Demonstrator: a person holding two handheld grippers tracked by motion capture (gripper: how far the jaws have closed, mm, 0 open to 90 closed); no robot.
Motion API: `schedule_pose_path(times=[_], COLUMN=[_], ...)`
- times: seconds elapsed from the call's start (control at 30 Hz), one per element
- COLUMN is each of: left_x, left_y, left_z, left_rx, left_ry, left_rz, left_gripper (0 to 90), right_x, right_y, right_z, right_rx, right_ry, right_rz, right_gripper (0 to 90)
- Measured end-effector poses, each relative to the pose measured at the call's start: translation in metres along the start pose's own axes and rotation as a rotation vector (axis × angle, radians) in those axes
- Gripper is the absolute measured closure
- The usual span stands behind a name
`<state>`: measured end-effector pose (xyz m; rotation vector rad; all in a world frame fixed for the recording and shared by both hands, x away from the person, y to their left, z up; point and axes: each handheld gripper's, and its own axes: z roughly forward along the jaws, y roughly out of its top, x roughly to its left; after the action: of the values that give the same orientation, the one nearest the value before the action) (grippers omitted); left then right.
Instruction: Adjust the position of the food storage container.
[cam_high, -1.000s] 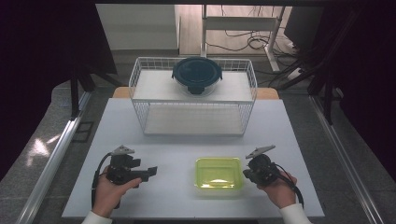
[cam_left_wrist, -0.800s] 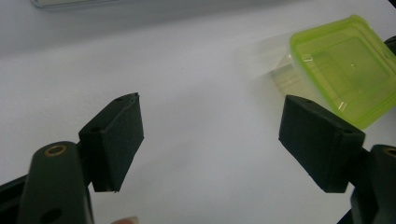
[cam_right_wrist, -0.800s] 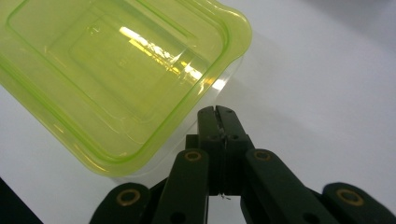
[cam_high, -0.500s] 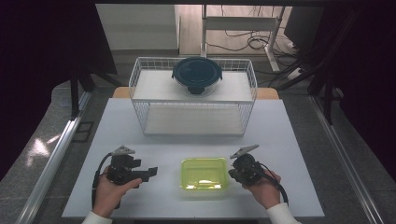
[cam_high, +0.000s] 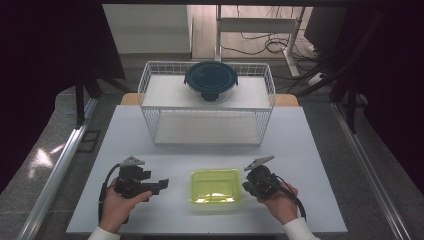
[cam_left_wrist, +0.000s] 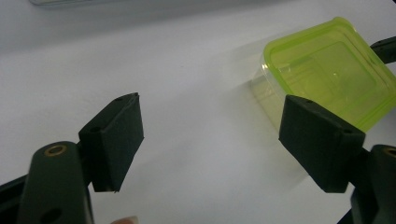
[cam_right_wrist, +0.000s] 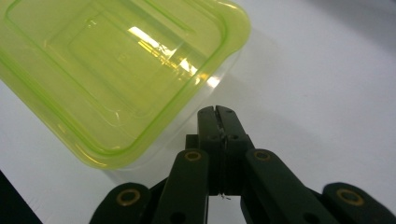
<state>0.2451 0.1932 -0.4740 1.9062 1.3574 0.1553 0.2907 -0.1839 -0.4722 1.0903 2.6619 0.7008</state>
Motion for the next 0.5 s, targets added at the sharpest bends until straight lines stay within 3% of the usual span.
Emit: schedule_pose_path(times=[0.2, 0.27, 0.33, 0.4, 0.5], left_x=[-0.005, -0.006, -0.006, -0.006, -0.006], left_y=[0.002, 0.002, 0.002, 0.002, 0.002], left_z=[-0.005, -0.006, -0.006, -0.006, -0.006], left_rx=[-0.020, -0.022, -0.022, -0.022, -0.023], left_ry=[-0.035, -0.038, -0.035, -0.032, -0.034], left_rz=[-0.002, 0.001, 0.003, 0.000, 0.000], left_gripper=[21.1, 21.1, 21.1, 21.1, 21.1], right_x=[-0.006, -0.007, -0.006, -0.007, -0.012], right_y=[-0.006, -0.008, -0.011, -0.012, -0.014], right_z=[-0.016, -0.021, -0.025, -0.027, -0.030], right_rx=[-0.094, -0.130, -0.163, -0.198, -0.245], right_ry=[0.001, 0.010, 0.002, 0.007, 0.075], right_rz=[0.039, 0.060, 0.087, 0.151, 0.236], right_gripper=[88.7, 84.3, 64.9, 45.8, 33.4])
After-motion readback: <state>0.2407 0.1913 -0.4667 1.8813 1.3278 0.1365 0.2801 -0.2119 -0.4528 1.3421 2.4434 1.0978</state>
